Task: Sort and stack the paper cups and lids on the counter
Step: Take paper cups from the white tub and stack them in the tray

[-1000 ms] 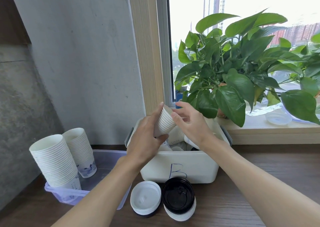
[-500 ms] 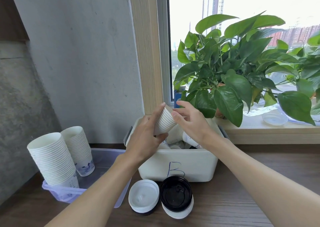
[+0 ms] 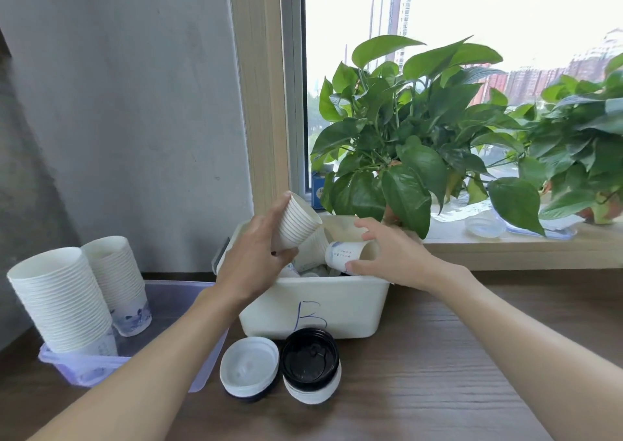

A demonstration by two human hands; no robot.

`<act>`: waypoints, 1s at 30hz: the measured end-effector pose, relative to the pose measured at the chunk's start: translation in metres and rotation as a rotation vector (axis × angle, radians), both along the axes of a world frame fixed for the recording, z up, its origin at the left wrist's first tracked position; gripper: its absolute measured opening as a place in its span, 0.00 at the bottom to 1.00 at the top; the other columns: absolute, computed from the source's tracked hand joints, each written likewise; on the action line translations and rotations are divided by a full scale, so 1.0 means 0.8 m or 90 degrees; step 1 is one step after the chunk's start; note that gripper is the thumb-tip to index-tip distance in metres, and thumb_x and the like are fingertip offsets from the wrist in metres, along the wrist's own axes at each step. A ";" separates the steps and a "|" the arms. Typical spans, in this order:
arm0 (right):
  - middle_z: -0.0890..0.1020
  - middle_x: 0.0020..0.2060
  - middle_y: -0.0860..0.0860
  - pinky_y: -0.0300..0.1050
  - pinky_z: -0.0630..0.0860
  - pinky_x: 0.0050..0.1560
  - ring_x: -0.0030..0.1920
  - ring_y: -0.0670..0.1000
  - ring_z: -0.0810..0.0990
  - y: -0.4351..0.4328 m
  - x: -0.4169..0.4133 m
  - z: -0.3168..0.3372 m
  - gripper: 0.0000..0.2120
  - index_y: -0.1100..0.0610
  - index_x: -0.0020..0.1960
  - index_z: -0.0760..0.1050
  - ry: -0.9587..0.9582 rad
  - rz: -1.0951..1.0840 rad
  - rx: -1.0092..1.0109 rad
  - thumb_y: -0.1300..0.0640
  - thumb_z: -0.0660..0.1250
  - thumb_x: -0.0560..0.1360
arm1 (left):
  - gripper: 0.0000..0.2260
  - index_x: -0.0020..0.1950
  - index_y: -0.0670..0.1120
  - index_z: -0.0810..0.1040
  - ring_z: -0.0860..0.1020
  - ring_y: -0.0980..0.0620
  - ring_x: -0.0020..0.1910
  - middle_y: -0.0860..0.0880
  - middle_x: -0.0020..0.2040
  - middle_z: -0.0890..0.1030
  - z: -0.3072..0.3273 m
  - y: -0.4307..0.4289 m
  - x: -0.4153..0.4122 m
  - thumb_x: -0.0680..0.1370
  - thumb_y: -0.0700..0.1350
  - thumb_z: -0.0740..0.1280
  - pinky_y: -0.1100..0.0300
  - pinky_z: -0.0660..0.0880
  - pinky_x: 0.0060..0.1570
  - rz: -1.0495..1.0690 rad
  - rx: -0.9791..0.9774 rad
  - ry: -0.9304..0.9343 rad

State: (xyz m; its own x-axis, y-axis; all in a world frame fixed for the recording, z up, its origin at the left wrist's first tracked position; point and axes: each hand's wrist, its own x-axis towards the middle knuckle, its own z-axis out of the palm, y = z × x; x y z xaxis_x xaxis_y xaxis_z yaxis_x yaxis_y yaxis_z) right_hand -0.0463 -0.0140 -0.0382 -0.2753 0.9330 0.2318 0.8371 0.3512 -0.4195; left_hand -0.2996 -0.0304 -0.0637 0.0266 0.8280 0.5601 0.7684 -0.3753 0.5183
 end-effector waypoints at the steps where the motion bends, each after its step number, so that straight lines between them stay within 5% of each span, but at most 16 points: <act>1: 0.74 0.65 0.48 0.54 0.60 0.69 0.67 0.52 0.69 0.001 -0.002 -0.001 0.38 0.42 0.72 0.59 -0.009 -0.002 -0.013 0.36 0.70 0.67 | 0.43 0.77 0.71 0.51 0.72 0.51 0.62 0.53 0.67 0.73 0.000 -0.001 0.000 0.76 0.46 0.75 0.53 0.70 0.53 0.001 -0.001 0.000; 12: 0.73 0.64 0.54 0.59 0.61 0.70 0.66 0.55 0.68 0.012 -0.014 0.000 0.39 0.45 0.72 0.59 -0.063 -0.039 -0.038 0.43 0.73 0.67 | 0.42 0.74 0.75 0.50 0.71 0.49 0.65 0.54 0.69 0.72 0.006 -0.006 0.003 0.76 0.47 0.74 0.42 0.76 0.59 0.005 -0.010 -0.001; 19: 0.78 0.54 0.47 0.56 0.64 0.67 0.53 0.50 0.75 0.009 -0.017 -0.008 0.30 0.45 0.69 0.61 0.104 -0.021 0.036 0.53 0.68 0.70 | 0.42 0.74 0.76 0.50 0.72 0.49 0.64 0.54 0.69 0.72 0.006 -0.007 0.004 0.76 0.47 0.74 0.43 0.76 0.59 0.006 -0.013 0.000; 24: 0.76 0.61 0.47 0.56 0.65 0.68 0.63 0.49 0.73 0.017 -0.014 -0.008 0.35 0.45 0.68 0.68 0.021 -0.019 -0.047 0.37 0.73 0.65 | 0.42 0.74 0.75 0.50 0.72 0.49 0.64 0.54 0.69 0.72 0.008 -0.009 0.005 0.76 0.48 0.74 0.42 0.76 0.60 0.011 -0.023 0.002; 27: 0.77 0.61 0.47 0.59 0.66 0.67 0.63 0.52 0.73 0.023 -0.017 -0.002 0.36 0.45 0.69 0.66 -0.079 -0.002 -0.080 0.38 0.74 0.65 | 0.42 0.74 0.75 0.49 0.72 0.49 0.65 0.54 0.70 0.72 0.008 -0.009 0.005 0.76 0.48 0.74 0.43 0.75 0.60 0.016 -0.024 0.007; 30: 0.79 0.53 0.44 0.60 0.68 0.64 0.55 0.51 0.76 0.024 -0.022 -0.001 0.29 0.45 0.62 0.70 -0.054 0.003 -0.058 0.41 0.74 0.64 | 0.43 0.74 0.75 0.49 0.72 0.49 0.64 0.54 0.69 0.72 0.008 -0.009 0.004 0.76 0.48 0.74 0.43 0.75 0.60 0.015 -0.026 0.010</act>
